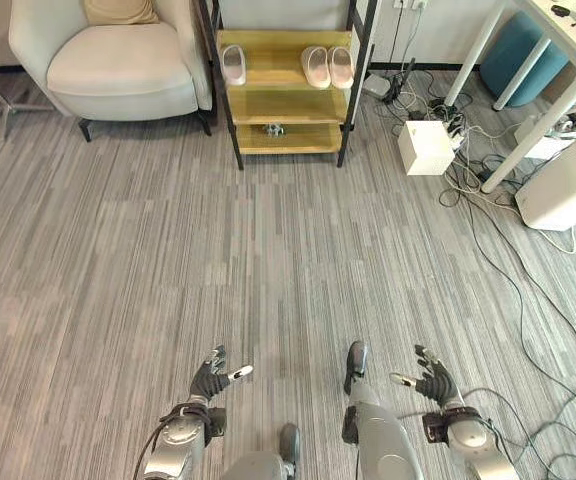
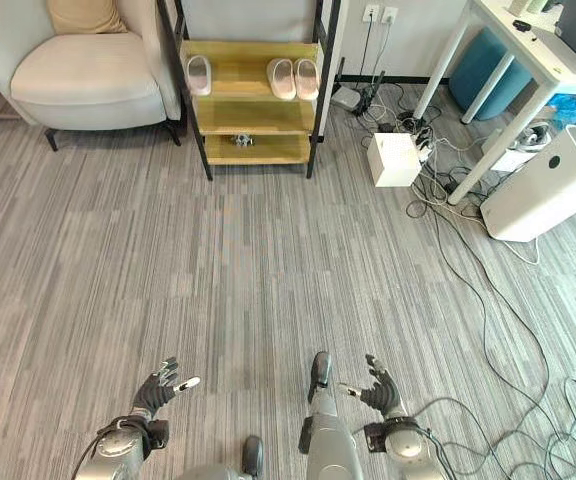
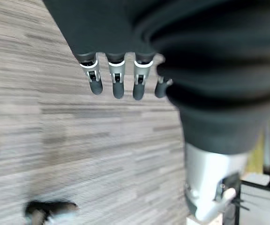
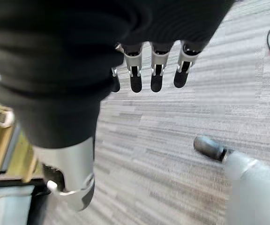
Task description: Arrange the slippers neatly on the shoe rack.
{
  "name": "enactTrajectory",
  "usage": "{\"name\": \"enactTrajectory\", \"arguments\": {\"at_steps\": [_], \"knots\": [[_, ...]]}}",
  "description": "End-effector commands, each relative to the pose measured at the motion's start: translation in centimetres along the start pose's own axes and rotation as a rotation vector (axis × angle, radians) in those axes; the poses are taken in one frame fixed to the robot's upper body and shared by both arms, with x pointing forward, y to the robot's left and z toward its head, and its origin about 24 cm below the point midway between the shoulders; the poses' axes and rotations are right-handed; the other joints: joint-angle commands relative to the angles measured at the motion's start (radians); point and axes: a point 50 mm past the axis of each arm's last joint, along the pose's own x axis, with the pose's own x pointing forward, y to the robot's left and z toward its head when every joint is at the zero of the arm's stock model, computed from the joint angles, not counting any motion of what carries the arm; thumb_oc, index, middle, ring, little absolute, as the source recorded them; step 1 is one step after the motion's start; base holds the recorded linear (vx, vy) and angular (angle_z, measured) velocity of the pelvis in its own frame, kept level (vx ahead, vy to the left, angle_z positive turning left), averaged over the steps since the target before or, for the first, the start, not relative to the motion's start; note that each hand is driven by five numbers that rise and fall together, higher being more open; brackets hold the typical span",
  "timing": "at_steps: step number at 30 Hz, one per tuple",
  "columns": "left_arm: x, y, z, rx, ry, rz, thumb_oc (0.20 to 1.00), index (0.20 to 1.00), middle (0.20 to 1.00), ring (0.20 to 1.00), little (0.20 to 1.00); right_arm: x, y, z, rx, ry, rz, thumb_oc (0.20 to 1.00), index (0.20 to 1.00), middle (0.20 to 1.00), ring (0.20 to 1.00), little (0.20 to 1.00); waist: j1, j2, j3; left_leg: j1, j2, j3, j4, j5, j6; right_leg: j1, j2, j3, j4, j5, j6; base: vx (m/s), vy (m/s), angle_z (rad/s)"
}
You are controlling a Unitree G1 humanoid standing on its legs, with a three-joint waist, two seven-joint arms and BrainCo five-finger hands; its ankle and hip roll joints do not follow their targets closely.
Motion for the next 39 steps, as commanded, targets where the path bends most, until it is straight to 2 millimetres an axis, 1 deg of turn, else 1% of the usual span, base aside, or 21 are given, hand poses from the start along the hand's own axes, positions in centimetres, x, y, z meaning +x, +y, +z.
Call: {"name": "enactTrajectory", "arguments": {"at_steps": [1,5,8,9,10,11,12,15,17,18,21,23,25,27,28,29,30,31,35,37,39], "knots": [[0.1,-0.4,2.1,-0.061,-0.107,-0.035,1.0,1.0,1.0,1.0,1.0,0.9,-1.4,2.8,-0.01,-0.126,-0.02,1.0,1.0,1.0,1.0,1.0,0.009,0.017,-0.015,0.055,0.17,-0.01,0.156,-0.036,-0.114,0.037,0.026,0.061,0.04,-0.071,0.024,0.25,-0.256,0.36],[0.4,-0.7,2.6,-0.074,-0.112,-0.056,1.0,1.0,1.0,1.0,1.0,1.1,-1.6,3.7,0.0,-0.163,-0.015,1.0,1.0,1.0,1.0,1.0,0.032,0.006,0.016,-0.118,0.139,-0.041,0.49,0.135,-0.133,0.126,0.047,0.088,0.034,-0.137,-0.04,0.24,-0.218,-0.15],[0.5,-0.7,2.7,-0.058,-0.108,-0.053,1.0,1.0,1.0,1.0,1.0,1.1,-1.8,3.7,0.014,-0.162,-0.021,1.0,1.0,1.0,1.0,1.0,0.05,-0.015,0.033,-0.227,0.126,-0.008,0.53,0.097,-0.12,0.18,0.042,0.11,0.026,-0.179,-0.053,0.29,-0.123,-0.04],[0.6,-0.8,2.8,-0.048,-0.113,-0.057,1.0,1.0,1.0,1.0,1.0,1.2,-1.9,3.7,0.02,-0.163,-0.028,1.0,1.0,1.0,1.0,1.0,0.06,-0.024,0.04,-0.274,0.116,0.008,0.504,0.069,-0.111,0.204,0.039,0.114,0.021,-0.196,-0.053,0.32,-0.024,0.01],[0.5,-1.2,2.9,-0.033,-0.122,-0.075,1.0,1.0,1.0,1.0,1.0,1.2,-2.1,3.7,0.019,-0.162,-0.035,1.0,1.0,1.0,1.0,1.0,0.072,-0.028,0.041,-0.321,0.105,0.034,0.381,0.026,-0.094,0.235,0.041,0.116,0.015,-0.223,-0.049,0.43,-0.013,-0.13],[0.5,-1.4,3.0,-0.023,-0.126,-0.084,1.0,1.0,1.0,1.0,1.0,1.2,-2.2,3.6,0.016,-0.158,-0.039,1.0,1.0,1.0,1.0,1.0,0.083,-0.022,0.046,-0.349,0.108,0.042,0.302,0.051,-0.096,0.257,0.051,0.117,0.01,-0.237,-0.047,0.56,0.062,-0.13],[0.4,-1.9,3.2,0.012,-0.134,-0.108,1.0,1.0,1.0,1.0,1.0,1.3,-2.2,3.4,0.013,-0.147,-0.045,1.0,1.0,1.0,1.0,1.0,0.106,0.005,0.047,-0.392,0.13,0.044,0.11,0.172,-0.105,0.312,0.086,0.118,-0.001,-0.275,-0.05,0.46,0.073,0.02],[0.7,-2.2,3.5,0.035,-0.143,-0.116,1.0,1.0,1.0,1.0,1.0,1.4,-2.2,2.9,0.012,-0.122,-0.064,1.0,1.0,1.0,1.0,1.0,0.128,0.003,0.046,-0.428,0.114,0.08,-0.045,0.223,-0.113,0.378,0.095,0.12,-0.013,-0.304,-0.049,0.34,0.06,-0.18],[0.6,-2.1,3.4,0.03,-0.137,-0.113,1.0,1.0,1.0,1.0,1.0,1.4,-2.1,2.9,0.01,-0.123,-0.055,1.0,1.0,1.0,1.0,1.0,0.132,0.002,0.037,-0.417,0.114,0.08,-0.056,0.229,-0.111,0.388,0.099,0.129,-0.014,-0.309,-0.046,0.41,0.165,-0.44],[0.3,-1.7,2.5,0.037,-0.115,-0.1,1.0,1.0,1.0,1.0,1.0,1.3,-1.5,2.7,-0.003,-0.115,-0.031,1.0,1.0,1.0,1.0,1.0,0.139,-0.007,-0.002,-0.389,0.114,0.085,-0.041,0.267,-0.102,0.428,0.084,0.151,-0.017,-0.319,-0.028,0.57,0.292,-0.58],[0.0,-1.2,2.0,0.038,-0.097,-0.09,1.0,1.0,1.0,1.0,1.0,1.4,-0.7,2.7,0.016,-0.111,-0.003,1.0,1.0,1.0,1.0,1.0,0.151,-0.035,-0.027,-0.369,0.098,0.104,-0.004,0.235,-0.079,0.423,0.05,0.178,0.024,-0.321,-0.003,0.4,0.213,-0.53],[-0.1,-0.4,1.8,0.045,-0.086,-0.075,1.0,1.0,1.0,1.0,1.0,1.4,0.0,2.9,0.009,-0.112,0.027,1.0,1.0,1.0,1.0,1.0,0.158,-0.05,-0.035,-0.345,0.077,0.11,0.041,0.17,-0.046,0.368,0.027,0.19,0.202,-0.296,0.042,0.35,0.243,-0.12],[0.0,-0.1,1.9,0.065,-0.086,-0.069,1.0,1.0,1.0,1.0,1.0,1.7,0.5,3.7,0.016,-0.139,0.038,1.0,1.0,1.0,1.0,1.0,0.138,-0.035,-0.014,-0.284,0.068,0.117,0.045,0.125,-0.014,0.243,0.001,0.171,0.427,-0.133,0.097,0.29,0.235,0.13],[-0.1,-0.1,2.0,0.074,-0.088,-0.073,1.0,1.0,1.0,1.0,1.0,1.6,0.8,3.6,0.021,-0.139,0.04,1.0,1.0,1.0,1.0,1.0,0.127,-0.016,-0.004,-0.232,0.077,0.108,0.025,0.107,-0.006,0.177,-0.013,0.131,0.502,-0.121,0.085,0.27,0.14,0.36],[0.0,-0.1,2.1,0.071,-0.095,-0.072,1.0,1.0,1.0,1.0,1.0,1.5,0.8,3.4,0.02,-0.133,0.04,1.0,1.0,1.0,1.0,1.0,0.119,-0.006,0.003,-0.203,0.08,0.1,0.013,0.096,-0.007,0.148,-0.021,0.097,0.489,-0.137,0.069,0.31,0.01,0.35],[0.1,-0.1,2.5,0.068,-0.106,-0.076,1.0,1.0,1.0,1.0,1.0,1.6,0.7,3.5,0.022,-0.131,0.038,1.0,1.0,1.0,1.0,1.0,0.11,-0.003,0.006,-0.172,0.081,0.097,0.005,0.074,-0.013,0.134,-0.038,0.048,0.379,-0.167,0.055,0.31,0.009,0.33],[0.1,-0.1,2.5,0.068,-0.106,-0.076,1.0,1.0,1.0,1.0,1.0,1.6,0.7,3.5,0.022,-0.132,0.038,1.0,1.0,1.0,1.0,1.0,0.106,-0.002,0.012,-0.164,0.082,0.093,0.003,0.073,-0.014,0.143,-0.037,0.044,0.377,-0.169,0.054,0.41,-0.063,0.32],[0.3,-0.3,2.6,0.074,-0.107,-0.08,1.0,1.0,1.0,1.0,1.0,1.7,0.7,3.7,0.026,-0.136,0.035,1.0,1.0,1.0,1.0,1.0,0.095,-0.003,0.014,-0.136,0.082,0.087,-0.003,0.052,-0.023,0.108,-0.041,0.021,0.247,-0.181,0.048,0.32,-0.092,0.15],[0.5,-0.8,3.2,0.081,-0.134,-0.09,1.0,1.0,1.0,1.0,1.0,1.7,0.6,3.6,0.018,-0.124,0.031,1.0,1.0,1.0,1.0,1.0,0.061,-0.002,0.025,-0.039,0.103,0.051,-0.018,-0.005,-0.055,0.052,-0.034,0.057,0.025,-0.101,0.079,0.41,-0.17,0.38],[0.4,-0.9,3.0,0.083,-0.133,-0.095,1.0,1.0,1.0,1.0,1.0,1.4,0.3,3.0,0.014,-0.117,0.029,1.0,1.0,1.0,1.0,1.0,0.054,-0.013,0.002,0.005,0.123,0.036,0.008,-0.056,-0.077,0.084,-0.028,0.073,0.025,-0.09,0.061,0.54,-0.332,1.15],[0.6,-1.7,4.1,0.066,-0.171,-0.119,1.0,1.0,1.0,1.0,1.0,1.2,-0.5,3.2,0.018,-0.141,0.018,1.0,1.0,1.0,1.0,1.0,0.063,-0.022,0.019,-0.148,0.129,0.002,0.363,0.017,-0.117,0.165,-0.005,0.072,0.018,-0.123,0.001,0.28,-0.352,0.89]]}}
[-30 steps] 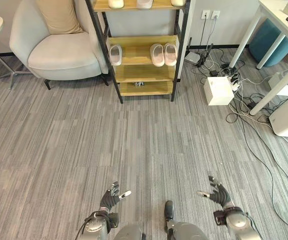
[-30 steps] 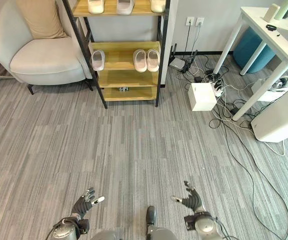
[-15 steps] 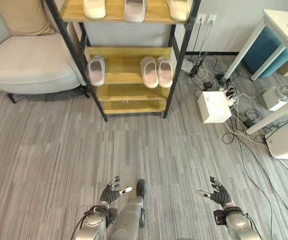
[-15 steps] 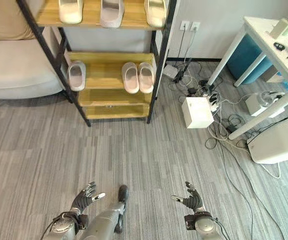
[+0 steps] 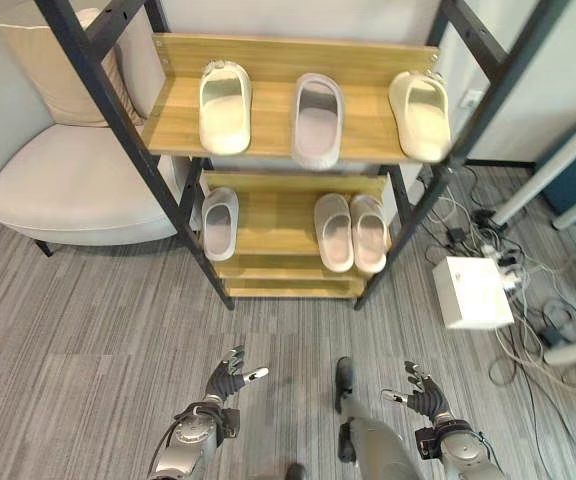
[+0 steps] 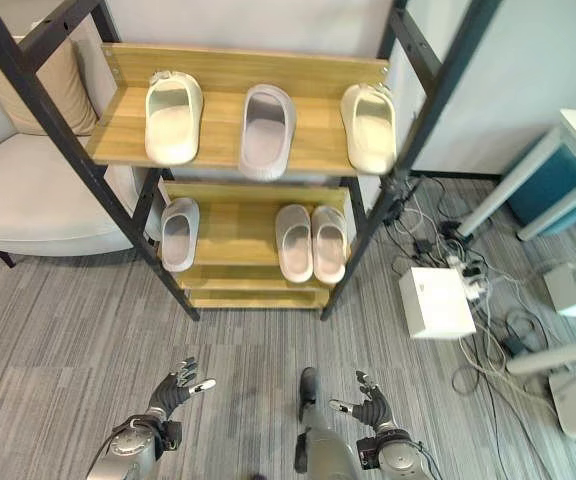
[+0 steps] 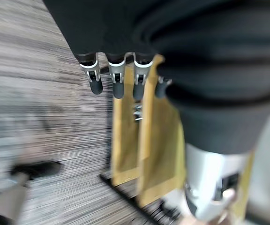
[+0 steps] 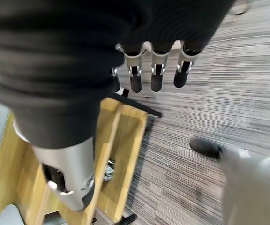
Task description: Arrange the slippers neatly on the shoe rack.
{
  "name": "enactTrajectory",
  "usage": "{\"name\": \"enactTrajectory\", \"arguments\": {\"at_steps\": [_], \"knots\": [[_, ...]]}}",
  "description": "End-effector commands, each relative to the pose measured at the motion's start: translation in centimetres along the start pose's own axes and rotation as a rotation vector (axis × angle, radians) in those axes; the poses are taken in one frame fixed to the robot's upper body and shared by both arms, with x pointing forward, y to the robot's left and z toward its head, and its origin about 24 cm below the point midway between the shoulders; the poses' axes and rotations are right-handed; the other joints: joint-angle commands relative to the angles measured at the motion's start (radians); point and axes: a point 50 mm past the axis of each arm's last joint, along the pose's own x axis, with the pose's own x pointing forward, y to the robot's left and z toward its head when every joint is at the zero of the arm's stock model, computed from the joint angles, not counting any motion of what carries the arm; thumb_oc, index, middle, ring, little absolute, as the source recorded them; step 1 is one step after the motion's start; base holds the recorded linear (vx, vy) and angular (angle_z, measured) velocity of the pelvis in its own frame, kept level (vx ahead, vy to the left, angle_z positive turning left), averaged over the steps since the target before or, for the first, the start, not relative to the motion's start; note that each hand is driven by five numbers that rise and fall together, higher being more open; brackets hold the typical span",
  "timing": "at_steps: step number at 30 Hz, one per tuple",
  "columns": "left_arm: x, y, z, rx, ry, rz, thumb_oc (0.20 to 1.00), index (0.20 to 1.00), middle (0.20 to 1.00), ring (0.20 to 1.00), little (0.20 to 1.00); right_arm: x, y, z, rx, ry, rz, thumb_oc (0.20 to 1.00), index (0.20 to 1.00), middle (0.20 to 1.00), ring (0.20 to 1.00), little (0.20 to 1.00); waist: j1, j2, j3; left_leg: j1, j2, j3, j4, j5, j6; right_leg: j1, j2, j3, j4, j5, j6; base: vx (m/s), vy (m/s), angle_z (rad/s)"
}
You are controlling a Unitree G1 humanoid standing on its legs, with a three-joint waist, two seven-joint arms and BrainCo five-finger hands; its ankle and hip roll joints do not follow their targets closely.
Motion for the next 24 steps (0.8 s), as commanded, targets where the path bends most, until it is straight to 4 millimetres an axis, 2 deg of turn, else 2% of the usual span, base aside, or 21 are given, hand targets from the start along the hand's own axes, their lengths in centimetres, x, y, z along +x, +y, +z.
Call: {"name": "enactTrajectory", "arguments": {"at_steps": [1,2,3,5,6,9,12,18,24], "knots": [[0.4,0.5,4.1,0.044,-0.18,-0.004,1.0,1.0,1.0,1.0,1.0,0.7,-2.0,3.8,-0.002,-0.178,-0.046,1.0,1.0,1.0,1.0,1.0,0.037,-0.044,0.079,-0.336,0.134,0.019,0.361,0.069,-0.037,0.133,-0.115,0.015,0.017,-0.175,0.16,0.22,-0.201,0.27],[0.6,0.4,4.5,0.023,-0.191,0.006,1.0,1.0,1.0,1.0,1.0,0.6,-2.5,3.5,0.014,-0.165,-0.069,1.0,1.0,1.0,1.0,1.0,0.039,-0.052,0.073,-0.376,0.17,0.068,0.246,0.047,-0.034,0.168,-0.121,0.001,-0.005,-0.201,0.165,0.25,-0.045,0.04],[0.7,0.2,4.6,0.021,-0.195,0.004,1.0,1.0,1.0,1.0,1.0,0.6,-2.7,3.3,0.026,-0.16,-0.082,1.0,1.0,1.0,1.0,1.0,0.044,-0.048,0.071,-0.367,0.191,0.084,0.17,0.062,-0.037,0.184,-0.116,-0.003,-0.01,-0.209,0.168,0.26,0.079,0.14],[0.8,-0.1,4.8,0.031,-0.201,-0.004,1.0,1.0,1.0,1.0,1.0,0.6,-3.2,3.3,0.034,-0.155,-0.11,1.0,1.0,1.0,1.0,1.0,0.056,-0.029,0.07,-0.38,0.231,0.085,0.029,0.138,-0.044,0.202,-0.109,-0.013,-0.005,-0.233,0.172,0.18,0.11,-0.07],[0.8,-0.1,4.9,0.03,-0.209,0.0,1.0,1.0,1.0,1.0,1.0,0.5,-3.1,3.1,0.033,-0.151,-0.107,1.0,1.0,1.0,1.0,1.0,0.055,-0.022,0.066,-0.377,0.235,0.079,-0.008,0.156,-0.046,0.21,-0.109,-0.013,0.001,-0.243,0.174,0.11,0.077,-0.33],[0.6,-0.1,4.9,0.035,-0.21,-0.002,1.0,1.0,1.0,1.0,1.0,0.4,-3.0,2.7,0.038,-0.136,-0.097,1.0,1.0,1.0,1.0,1.0,0.048,-0.013,0.047,-0.342,0.23,0.083,-0.073,0.165,-0.047,0.217,-0.106,-0.007,0.009,-0.248,0.177,0.13,0.093,-0.67],[0.5,-0.1,4.5,0.045,-0.201,-0.009,1.0,1.0,1.0,1.0,1.0,0.3,-2.3,2.5,0.04,-0.132,-0.076,1.0,1.0,1.0,1.0,1.0,0.042,-0.013,0.021,-0.289,0.21,0.093,-0.112,0.162,-0.04,0.228,-0.117,0.004,0.005,-0.237,0.186,0.14,0.134,-0.78],[0.1,0.6,3.3,0.059,-0.157,0.008,1.0,1.0,1.0,1.0,1.0,0.0,-0.7,1.9,0.027,-0.111,-0.015,1.0,1.0,1.0,1.0,1.0,0.052,-0.019,0.0,-0.231,0.197,0.113,-0.136,0.135,-0.027,0.25,-0.134,0.021,-0.023,-0.219,0.204,0.06,0.093,0.12],[-0.1,0.8,2.7,0.067,-0.134,0.011,1.0,1.0,1.0,1.0,1.0,0.0,-0.6,1.3,0.032,-0.088,-0.012,1.0,1.0,1.0,1.0,1.0,0.052,-0.02,-0.01,-0.216,0.194,0.116,-0.136,0.123,-0.024,0.261,-0.137,0.024,-0.033,-0.217,0.208,0.02,0.028,0.16]]}}
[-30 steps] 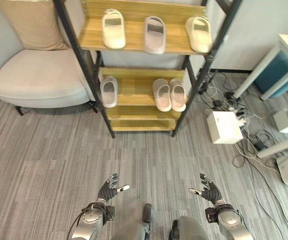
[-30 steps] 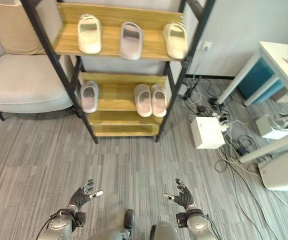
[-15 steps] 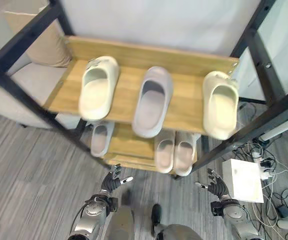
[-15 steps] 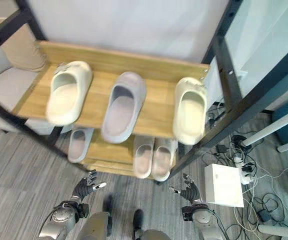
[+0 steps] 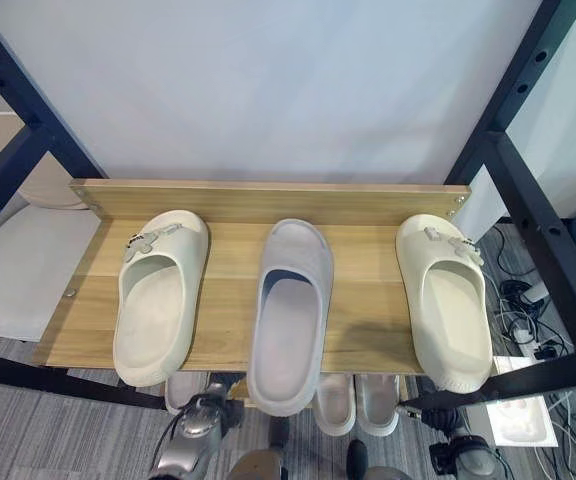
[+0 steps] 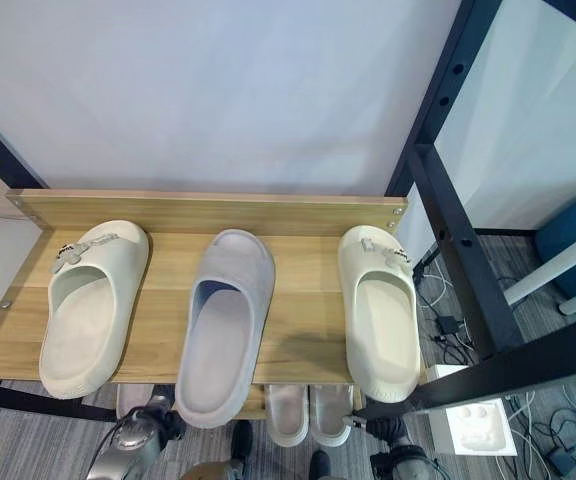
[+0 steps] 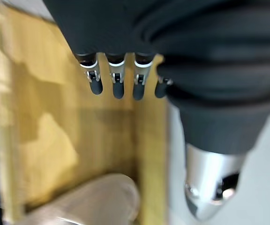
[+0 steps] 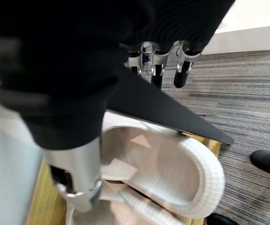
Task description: Arrange the slippers neatly on the shoe rack.
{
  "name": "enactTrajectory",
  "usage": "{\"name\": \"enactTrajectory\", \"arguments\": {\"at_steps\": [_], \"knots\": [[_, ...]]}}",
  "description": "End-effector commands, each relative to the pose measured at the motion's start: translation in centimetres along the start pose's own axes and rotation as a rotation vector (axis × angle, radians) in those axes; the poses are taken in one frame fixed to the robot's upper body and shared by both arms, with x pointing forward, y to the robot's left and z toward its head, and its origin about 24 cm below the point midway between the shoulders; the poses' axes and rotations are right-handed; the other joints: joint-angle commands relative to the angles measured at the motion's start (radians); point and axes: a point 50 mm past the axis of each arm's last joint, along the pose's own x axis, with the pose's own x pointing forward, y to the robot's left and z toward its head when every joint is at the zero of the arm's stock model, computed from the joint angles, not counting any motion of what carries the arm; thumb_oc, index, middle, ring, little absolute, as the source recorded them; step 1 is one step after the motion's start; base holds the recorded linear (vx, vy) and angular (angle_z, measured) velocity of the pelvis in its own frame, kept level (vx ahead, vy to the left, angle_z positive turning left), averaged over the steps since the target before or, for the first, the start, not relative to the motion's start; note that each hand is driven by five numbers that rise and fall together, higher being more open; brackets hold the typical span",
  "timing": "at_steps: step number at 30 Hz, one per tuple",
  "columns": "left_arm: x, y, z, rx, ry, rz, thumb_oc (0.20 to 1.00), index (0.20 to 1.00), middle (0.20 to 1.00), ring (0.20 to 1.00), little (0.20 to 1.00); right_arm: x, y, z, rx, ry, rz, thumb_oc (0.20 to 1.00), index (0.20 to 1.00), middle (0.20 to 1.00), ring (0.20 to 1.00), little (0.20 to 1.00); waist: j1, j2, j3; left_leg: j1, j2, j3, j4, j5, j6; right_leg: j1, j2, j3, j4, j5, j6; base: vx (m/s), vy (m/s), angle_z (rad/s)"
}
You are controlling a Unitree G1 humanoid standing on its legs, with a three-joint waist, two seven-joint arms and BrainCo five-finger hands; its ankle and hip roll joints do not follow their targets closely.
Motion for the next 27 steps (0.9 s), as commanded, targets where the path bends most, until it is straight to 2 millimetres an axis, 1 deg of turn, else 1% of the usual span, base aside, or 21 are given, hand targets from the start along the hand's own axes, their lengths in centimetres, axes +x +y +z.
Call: {"name": "enactTrajectory", "arguments": {"at_steps": [1,6,9,10,12,13,15,16,18,19,20,21,22,23,24,25,26,27], "knots": [[1.0,0.0,2.3,0.056,-0.093,-0.023,1.0,1.0,1.0,1.0,1.0,1.1,0.3,3.4,0.016,-0.136,0.006,1.0,1.0,1.0,1.0,1.0,0.027,-0.041,0.001,0.12,0.085,0.058,0.001,-0.153,-0.085,-0.031,-0.059,-0.003,0.006,-0.034,0.06,0.02,-0.007,-0.06],[0.9,0.0,2.1,0.068,-0.087,-0.031,1.0,1.0,1.0,1.0,1.0,1.1,0.1,3.9,-0.016,-0.162,0.009,1.0,1.0,1.0,1.0,1.0,0.032,-0.036,-0.006,0.13,0.089,0.047,0.001,-0.154,-0.087,-0.018,-0.052,-0.002,0.003,-0.042,0.057,0.0,-0.04,0.0],[0.7,0.0,2.0,0.066,-0.089,-0.034,1.0,1.0,1.0,1.0,1.0,1.0,0.0,4.1,-0.038,-0.176,0.014,1.0,1.0,1.0,1.0,1.0,0.037,-0.028,-0.003,0.126,0.094,0.035,0.001,-0.143,-0.093,-0.014,-0.043,-0.007,0.004,-0.051,0.049,-0.05,-0.107,0.04],[1.0,-0.2,2.4,0.068,-0.1,-0.036,1.0,1.0,1.0,1.0,1.0,1.1,-0.1,4.6,-0.047,-0.196,0.007,1.0,1.0,1.0,1.0,1.0,0.047,-0.022,0.015,0.092,0.097,0.02,0.002,-0.104,-0.105,-0.019,-0.035,-0.024,0.002,-0.058,0.042,-0.16,-0.079,0.08],[1.4,-0.5,3.2,0.06,-0.13,-0.035,1.0,1.0,1.0,1.0,1.0,1.3,-0.4,5.1,-0.051,-0.211,-0.004,1.0,1.0,1.0,1.0,1.0,0.065,-0.021,0.038,0.026,0.097,-0.017,0.015,-0.054,-0.13,-0.032,-0.036,-0.045,0.002,-0.057,0.039,-0.22,-0.068,0.34],[1.7,-0.6,3.8,0.051,-0.151,-0.036,1.0,1.0,1.0,1.0,1.0,1.3,-0.7,5.4,-0.057,-0.22,-0.015,1.0,1.0,1.0,1.0,1.0,0.075,-0.023,0.047,0.002,0.093,-0.051,0.017,-0.048,-0.141,-0.042,-0.039,-0.057,0.003,-0.053,0.037,-0.21,-0.029,0.82],[1.9,-1.1,4.8,0.042,-0.191,-0.056,1.0,1.0,1.0,1.0,1.0,1.5,-1.1,5.4,-0.073,-0.22,-0.035,1.0,1.0,1.0,1.0,1.0,0.084,-0.025,0.05,-0.015,0.093,-0.102,0.025,-0.066,-0.142,-0.063,-0.047,-0.088,0.006,-0.041,0.036,-0.25,0.046,0.89],[2.0,-1.8,5.3,0.045,-0.21,-0.083,1.0,1.0,1.0,1.0,1.0,1.6,-1.7,5.5,-0.09,-0.216,-0.056,1.0,1.0,1.0,1.0,1.0,0.09,-0.031,0.043,-0.004,0.116,-0.11,0.095,-0.107,-0.144,-0.088,-0.076,-0.12,0.003,-0.02,0.04,-0.28,0.166,0.68],[2.1,-2.2,5.5,0.068,-0.218,-0.104,1.0,1.0,1.0,1.0,1.0,1.7,-1.8,5.4,-0.091,-0.209,-0.052,1.0,1.0,1.0,1.0,1.0,0.089,-0.029,0.031,0.029,0.137,-0.142,0.162,-0.119,-0.16,-0.108,-0.093,-0.124,0.002,0.001,0.044,-0.18,0.193,0.4],[2.1,-2.3,5.5,0.068,-0.218,-0.104,1.0,1.0,1.0,1.0,1.0,1.7,-1.8,5.4,-0.091,-0.209,-0.052,1.0,1.0,1.0,1.0,1.0,0.089,-0.027,0.033,0.029,0.139,-0.143,0.165,-0.123,-0.16,-0.106,-0.091,-0.125,0.002,0.0,0.044,-0.11,0.289,0.23],[1.9,-2.7,5.5,0.08,-0.223,-0.129,1.0,1.0,1.0,1.0,1.0,1.6,-2.0,5.0,-0.099,-0.193,-0.047,1.0,1.0,1.0,1.0,1.0,0.072,-0.01,0.023,0.066,0.157,-0.168,0.163,-0.127,-0.166,-0.114,-0.107,-0.121,0.004,0.012,0.059,-0.1,0.314,0.37],[1.8,-2.9,5.5,0.086,-0.221,-0.139,1.0,1.0,1.0,1.0,1.0,1.7,-2.0,4.9,-0.1,-0.186,-0.044,1.0,1.0,1.0,1.0,1.0,0.057,0.0,0.014,0.089,0.166,-0.141,0.126,-0.151,-0.162,-0.122,-0.119,-0.125,0.006,0.017,0.068,-0.13,0.408,0.43],[1.8,-3.0,5.4,0.094,-0.22,-0.143,1.0,1.0,1.0,1.0,1.0,1.6,-2.0,4.8,-0.092,-0.183,-0.047,1.0,1.0,1.0,1.0,1.0,0.05,0.007,0.006,0.111,0.17,-0.113,0.088,-0.168,-0.157,-0.127,-0.131,-0.128,0.007,0.028,0.077,-0.1,0.316,0.6],[1.8,-3.2,5.3,0.102,-0.218,-0.148,1.0,1.0,1.0,1.0,1.0,1.6,-1.9,4.8,-0.085,-0.18,-0.043,1.0,1.0,1.0,1.0,1.0,0.042,0.012,0.002,0.127,0.162,-0.098,0.053,-0.179,-0.149,-0.137,-0.147,-0.129,0.01,0.044,0.087,-0.16,0.413,0.48],[1.9,-3.2,5.2,0.127,-0.215,-0.156,1.0,1.0,1.0,1.0,1.0,1.6,-1.5,4.8,-0.073,-0.18,-0.034,1.0,1.0,1.0,1.0,1.0,0.028,0.012,0.007,0.145,0.133,-0.078,0.009,-0.194,-0.128,-0.161,-0.18,-0.123,0.014,0.083,0.111,-0.14,0.324,0.29],[1.9,-3.2,5.2,0.127,-0.215,-0.156,1.0,1.0,1.0,1.0,1.0,1.6,-1.5,4.8,-0.073,-0.18,-0.034,1.0,1.0,1.0,1.0,1.0,0.029,0.011,0.008,0.146,0.131,-0.077,0.009,-0.194,-0.127,-0.162,-0.182,-0.122,0.014,0.084,0.112,-0.25,0.41,0.17],[1.9,-3.0,5.3,0.132,-0.22,-0.144,1.0,1.0,1.0,1.0,1.0,1.7,-0.6,5.0,-0.061,-0.181,-0.018,1.0,1.0,1.0,1.0,1.0,0.021,0.004,0.022,0.145,0.091,-0.055,0.001,-0.219,-0.103,-0.2,-0.214,-0.11,0.009,0.132,0.135,-0.24,0.32,0.12],[1.9,-2.8,4.9,0.134,-0.207,-0.134,1.0,1.0,1.0,1.0,1.0,1.8,0.0,5.0,-0.068,-0.179,0.001,1.0,1.0,1.0,1.0,1.0,0.02,0.002,0.028,0.145,0.075,-0.035,0.001,-0.23,-0.095,-0.217,-0.227,-0.111,0.002,0.149,0.146,-0.28,0.357,0.0]]}}
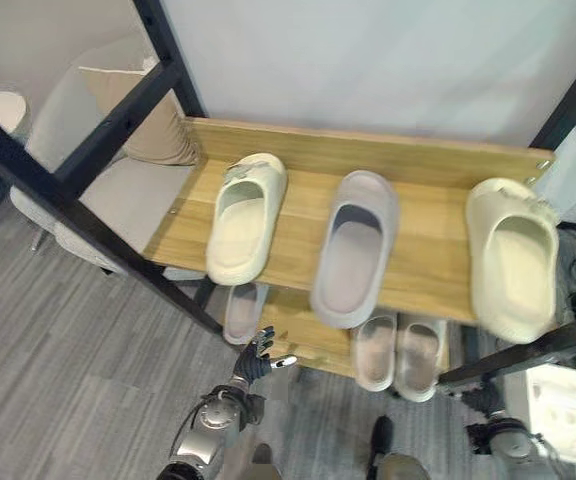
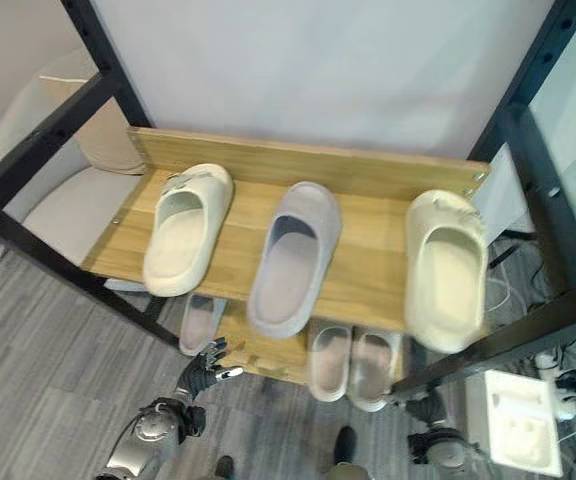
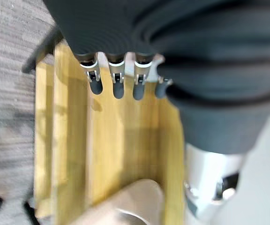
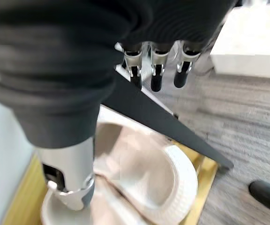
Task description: Arrange the slippers neatly on the shoe rack.
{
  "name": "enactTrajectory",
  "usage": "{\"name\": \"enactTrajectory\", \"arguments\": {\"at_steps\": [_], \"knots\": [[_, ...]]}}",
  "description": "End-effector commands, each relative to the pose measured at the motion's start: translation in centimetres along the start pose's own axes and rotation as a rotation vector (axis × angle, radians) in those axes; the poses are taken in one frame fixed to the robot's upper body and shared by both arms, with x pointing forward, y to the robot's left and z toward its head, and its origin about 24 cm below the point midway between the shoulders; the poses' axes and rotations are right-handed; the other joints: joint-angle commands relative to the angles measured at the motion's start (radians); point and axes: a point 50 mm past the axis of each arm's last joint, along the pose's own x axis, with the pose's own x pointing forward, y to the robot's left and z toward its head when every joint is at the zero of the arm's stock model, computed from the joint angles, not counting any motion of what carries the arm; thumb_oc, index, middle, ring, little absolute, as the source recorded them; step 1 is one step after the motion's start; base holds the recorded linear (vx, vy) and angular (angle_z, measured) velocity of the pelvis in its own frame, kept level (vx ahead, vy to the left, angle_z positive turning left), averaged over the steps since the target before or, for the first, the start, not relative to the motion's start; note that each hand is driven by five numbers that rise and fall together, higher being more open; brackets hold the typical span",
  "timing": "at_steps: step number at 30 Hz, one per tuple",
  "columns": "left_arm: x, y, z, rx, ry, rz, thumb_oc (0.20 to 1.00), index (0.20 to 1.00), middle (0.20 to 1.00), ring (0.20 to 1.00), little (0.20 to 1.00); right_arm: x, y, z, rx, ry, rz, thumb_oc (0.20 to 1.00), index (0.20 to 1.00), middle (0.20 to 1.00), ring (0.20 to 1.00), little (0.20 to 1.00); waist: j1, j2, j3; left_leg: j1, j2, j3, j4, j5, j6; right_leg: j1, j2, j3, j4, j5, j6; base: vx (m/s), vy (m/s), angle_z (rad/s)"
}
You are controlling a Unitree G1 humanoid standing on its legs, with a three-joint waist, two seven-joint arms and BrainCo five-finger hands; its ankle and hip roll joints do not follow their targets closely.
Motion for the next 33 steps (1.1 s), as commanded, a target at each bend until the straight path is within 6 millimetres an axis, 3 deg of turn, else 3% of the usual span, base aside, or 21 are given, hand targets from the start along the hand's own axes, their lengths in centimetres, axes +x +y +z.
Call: {"name": "enactTrajectory", "arguments": {"at_steps": [1,4,6,9,12,19,20,21,24,25,26,27,28,29,33], "knots": [[-0.1,1.2,1.5,0.057,-0.091,0.018,1.0,1.0,1.0,1.0,1.0,-1.1,7.2,2.8,-0.014,-0.139,0.292,1.0,1.0,1.0,1.0,1.0,0.056,-0.026,-0.001,0.01,0.002,0.003,-0.002,-0.077,0.035,-0.068,-0.058,0.078,-0.044,0.003,0.095,-0.14,0.157,-0.34],[-0.2,1.9,1.5,0.059,-0.088,0.031,1.0,1.0,1.0,1.0,1.0,-1.0,7.6,3.4,-0.029,-0.159,0.305,1.0,1.0,1.0,1.0,1.0,0.07,-0.013,0.035,-0.015,-0.005,0.035,0.003,-0.053,0.051,-0.076,-0.045,0.061,0.0,-0.03,0.087,-0.28,0.156,-0.41],[-0.6,2.7,0.9,0.084,-0.054,0.043,1.0,1.0,1.0,1.0,1.0,-1.0,7.3,3.2,-0.038,-0.161,0.306,1.0,1.0,1.0,1.0,1.0,0.092,-0.021,0.018,-0.057,-0.029,0.052,0.015,-0.029,0.073,-0.011,0.025,0.135,0.135,-0.166,0.051,-0.32,0.161,-0.78],[-0.9,2.7,0.3,0.07,-0.036,0.047,1.0,1.0,1.0,1.0,1.0,-1.2,7.2,2.8,-0.027,-0.146,0.301,1.0,1.0,1.0,1.0,1.0,0.103,-0.039,-0.003,-0.063,-0.041,0.06,0.013,-0.026,0.073,0.044,0.041,0.138,0.078,-0.173,0.044,-0.07,-0.033,-0.15],[-1.4,2.9,-0.5,0.036,-0.01,0.066,1.0,1.0,1.0,1.0,1.0,-1.3,7.2,2.8,-0.034,-0.152,0.313,1.0,1.0,1.0,1.0,1.0,0.108,-0.046,-0.036,-0.056,-0.026,0.095,0.011,-0.021,0.069,0.074,0.05,0.145,0.0,-0.149,0.042,-0.02,-0.092,-0.13],[-1.3,2.2,-0.8,0.051,0.004,0.04,1.0,1.0,1.0,1.0,1.0,-1.7,7.2,3.1,-0.132,-0.199,0.334,1.0,1.0,1.0,1.0,1.0,0.094,-0.051,-0.057,-0.027,-0.012,0.089,0.002,-0.018,0.064,0.12,0.053,0.138,-0.04,-0.153,0.038,0.01,-0.033,-0.1],[-1.2,1.9,-0.6,0.078,-0.003,0.028,1.0,1.0,1.0,1.0,1.0,-2.1,7.3,5.8,-0.296,-0.363,0.346,1.0,1.0,1.0,1.0,1.0,0.093,-0.051,-0.059,-0.02,-0.01,0.081,-0.001,-0.019,0.065,0.126,0.054,0.135,-0.04,-0.159,0.036,0.0,-0.017,0.03],[-1.2,1.9,-0.6,0.078,-0.003,0.027,1.0,1.0,1.0,1.0,1.0,-2.1,7.3,5.8,-0.298,-0.363,0.346,1.0,1.0,1.0,1.0,1.0,0.093,-0.051,-0.059,-0.02,-0.009,0.08,-0.001,-0.02,0.065,0.127,0.054,0.135,-0.04,-0.16,0.036,0.0,0.0,0.0],[-1.3,1.8,-0.6,0.097,-0.008,0.026,1.0,1.0,1.0,1.0,1.0,-4.4,6.3,10.8,-0.398,-0.65,0.322,1.0,1.0,1.0,1.0,1.0,0.08,-0.05,-0.059,-0.018,-0.007,0.076,-0.002,-0.021,0.065,0.126,0.057,0.137,-0.035,-0.167,0.035,-0.01,0.007,0.05],[-1.4,1.7,-1.1,0.108,0.009,0.032,1.0,1.0,1.0,1.0,1.0,-6.9,5.7,13.7,-0.368,-0.826,0.326,1.0,1.0,1.0,1.0,1.0,0.068,-0.051,-0.061,-0.021,-0.007,0.078,-0.002,-0.014,0.064,0.117,0.057,0.139,-0.03,-0.162,0.034,-0.02,0.025,0.05],[-1.4,1.7,-1.5,0.111,0.021,0.038,1.0,1.0,1.0,1.0,1.0,-8.5,5.4,14.9,-0.324,-0.906,0.345,1.0,1.0,1.0,1.0,1.0,0.062,-0.052,-0.062,-0.018,-0.006,0.08,-0.002,-0.015,0.062,0.116,0.058,0.142,-0.027,-0.162,0.034,0.01,0.018,0.05],[-1.4,1.6,-1.5,0.111,0.023,0.036,1.0,1.0,1.0,1.0,1.0,-8.5,5.3,14.8,-0.324,-0.903,0.346,1.0,1.0,1.0,1.0,1.0,0.063,-0.05,-0.063,-0.012,-0.004,0.079,-0.002,-0.025,0.061,0.123,0.06,0.141,-0.029,-0.17,0.035,0.04,0.018,0.0],[-1.3,1.5,-1.9,0.121,0.04,0.034,1.0,1.0,1.0,1.0,1.0,-11.2,4.8,17.1,-0.264,-1.063,0.382,1.0,1.0,1.0,1.0,1.0,0.053,-0.052,-0.065,-0.01,-0.001,0.081,-0.002,-0.025,0.06,0.12,0.062,0.145,-0.025,-0.172,0.034,0.03,0.018,-0.01],[-1.3,1.5,-2.0,0.122,0.039,0.039,1.0,1.0,1.0,1.0,1.0,-12.4,4.5,18.3,-0.23,-1.138,0.39,1.0,1.0,1.0,1.0,1.0,0.049,-0.052,-0.068,-0.01,0.001,0.081,-0.002,-0.026,0.06,0.118,0.064,0.148,-0.023,-0.172,0.034,0.01,0.029,-0.03],[-1.4,1.3,-1.7,0.107,0.022,0.032,1.0,1.0,1.0,1.0,1.0,-14.5,2.7,21.9,-0.221,-1.361,0.295,1.0,1.0,1.0,1.0,1.0,0.043,-0.052,-0.086,-0.007,0.003,0.083,-0.002,-0.029,0.061,0.114,0.065,0.152,-0.019,-0.171,0.036,0.01,0.015,-0.01]]}}
